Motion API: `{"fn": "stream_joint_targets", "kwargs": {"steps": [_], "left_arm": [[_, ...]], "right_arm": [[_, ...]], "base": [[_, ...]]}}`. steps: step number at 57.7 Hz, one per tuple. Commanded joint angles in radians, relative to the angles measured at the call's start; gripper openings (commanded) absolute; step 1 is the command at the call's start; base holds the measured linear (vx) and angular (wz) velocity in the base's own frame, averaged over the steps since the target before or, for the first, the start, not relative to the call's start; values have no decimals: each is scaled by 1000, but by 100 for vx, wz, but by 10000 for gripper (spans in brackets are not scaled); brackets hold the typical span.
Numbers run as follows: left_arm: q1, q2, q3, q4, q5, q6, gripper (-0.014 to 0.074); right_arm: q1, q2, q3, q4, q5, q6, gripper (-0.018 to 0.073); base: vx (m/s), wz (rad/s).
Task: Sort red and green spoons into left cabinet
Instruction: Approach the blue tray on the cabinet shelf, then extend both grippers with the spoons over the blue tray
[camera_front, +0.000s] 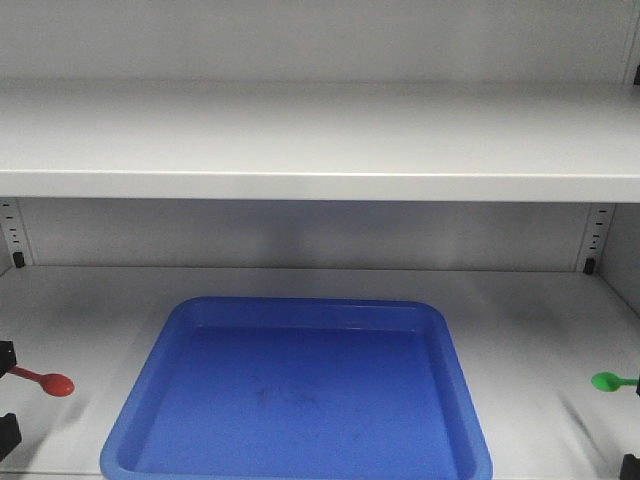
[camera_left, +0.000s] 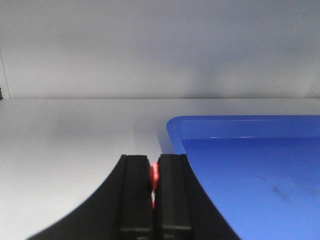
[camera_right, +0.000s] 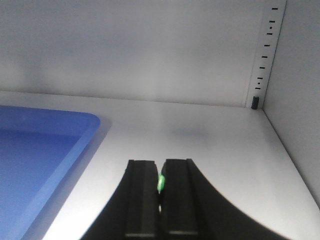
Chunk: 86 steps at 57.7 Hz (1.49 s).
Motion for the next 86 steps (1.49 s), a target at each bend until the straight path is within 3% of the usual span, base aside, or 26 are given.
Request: {"fn": "stream_joint_targets", "kwargs": {"steps": [1, 30, 54, 72, 78, 86], "left_arm": [[-6, -8, -29, -2, -85, -3, -6], [-6, -8, -29, -2, -85, -2, -6], [-6, -8, -29, -2, -150, -3, -6], [-7, 59, -29, -6, -263, -66, -6], [-7, 89, -29, 36, -333, -127, -6], [-36, 133, -29, 240, -438, -255, -6]], "right_arm": [[0, -2, -36, -2, -84, -3, -3], [0, -3, -36, -2, -85, -3, -3], [0, -3, -36, -2, -122, 1, -3], [2, 29, -36, -52, -312, 9, -3], [2, 71, -36, -130, -370, 74, -1], [2, 147, -37, -284, -519, 212, -1]], "base": [[2, -4], [0, 0], [0, 0], [0, 0], [0, 0], [0, 0]]}}
